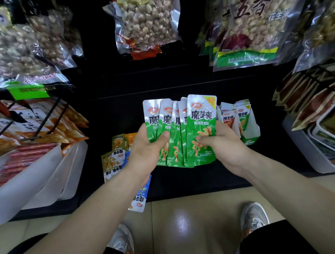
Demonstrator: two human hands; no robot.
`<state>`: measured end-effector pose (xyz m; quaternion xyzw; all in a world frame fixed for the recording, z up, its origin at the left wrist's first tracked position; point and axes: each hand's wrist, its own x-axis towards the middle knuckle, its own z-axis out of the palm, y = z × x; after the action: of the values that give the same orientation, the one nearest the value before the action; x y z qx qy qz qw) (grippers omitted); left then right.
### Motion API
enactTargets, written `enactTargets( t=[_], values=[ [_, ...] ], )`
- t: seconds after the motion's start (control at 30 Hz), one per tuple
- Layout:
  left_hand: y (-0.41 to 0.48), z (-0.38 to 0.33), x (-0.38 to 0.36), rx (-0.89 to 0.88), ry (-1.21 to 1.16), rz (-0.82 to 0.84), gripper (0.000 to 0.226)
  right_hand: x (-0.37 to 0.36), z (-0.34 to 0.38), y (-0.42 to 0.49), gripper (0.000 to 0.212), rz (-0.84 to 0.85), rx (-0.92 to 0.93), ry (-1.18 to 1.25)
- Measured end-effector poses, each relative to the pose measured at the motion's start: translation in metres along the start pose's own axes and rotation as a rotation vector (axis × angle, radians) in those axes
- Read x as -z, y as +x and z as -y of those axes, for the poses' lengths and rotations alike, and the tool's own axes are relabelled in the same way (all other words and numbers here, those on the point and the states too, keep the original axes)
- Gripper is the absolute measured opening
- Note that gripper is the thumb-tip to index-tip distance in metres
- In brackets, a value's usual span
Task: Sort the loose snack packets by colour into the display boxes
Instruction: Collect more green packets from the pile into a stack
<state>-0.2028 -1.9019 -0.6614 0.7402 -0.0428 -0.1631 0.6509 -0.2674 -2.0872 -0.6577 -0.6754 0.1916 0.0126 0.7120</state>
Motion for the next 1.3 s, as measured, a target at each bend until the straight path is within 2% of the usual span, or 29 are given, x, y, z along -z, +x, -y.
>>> enactTargets(
  t=[0.1,0.2,0.27,0.4,0.5,0.53,0.67,0.87,1.0,1.13,1.3],
  values=[
    [0.003,0.004,0.001,-0.021,0.008,0.01,0.072,0.0,-0.001,0.0,0.041,0.01,-0.006,-0.003],
    [0.0,0.0,-0.001,0.005,0.011,0.049,0.068,0.001,-0.001,0.001,0.044,0.011,-0.008,-0.019],
    [-0.003,0.0,-0.005,0.044,-0.072,0.079,0.061,-0.004,0.0,0.0,0.043,0.039,-0.005,-0.018],
    [-0.012,-0.004,-0.017,0.114,-0.102,0.155,0.066,-0.017,-0.001,0.003,0.024,0.01,-0.054,-0.005],
    [-0.011,-0.003,-0.026,0.07,-0.015,0.171,0.027,-0.021,0.0,0.007,0.014,-0.012,-0.085,-0.022],
    [-0.009,0.0,-0.027,0.047,0.021,0.165,0.025,-0.022,0.0,0.007,0.015,-0.011,-0.095,-0.028],
    [0.0,0.01,-0.03,0.018,0.101,0.165,0.055,-0.028,-0.002,0.009,0.023,0.002,-0.162,-0.088],
    [0.007,0.012,-0.047,0.014,0.207,0.201,0.047,-0.01,-0.002,0.01,0.024,-0.059,-0.214,-0.026],
    [0.008,0.018,-0.069,0.013,0.214,0.23,0.044,-0.002,-0.002,0.002,0.025,-0.003,-0.201,0.0],
    [0.01,0.02,-0.093,0.015,0.171,0.231,0.048,0.021,0.001,-0.006,0.025,0.045,-0.178,-0.114],
    [0.018,0.019,-0.126,0.083,0.037,0.173,0.046,0.089,0.015,-0.015,0.053,0.04,-0.156,-0.605]
  ],
)
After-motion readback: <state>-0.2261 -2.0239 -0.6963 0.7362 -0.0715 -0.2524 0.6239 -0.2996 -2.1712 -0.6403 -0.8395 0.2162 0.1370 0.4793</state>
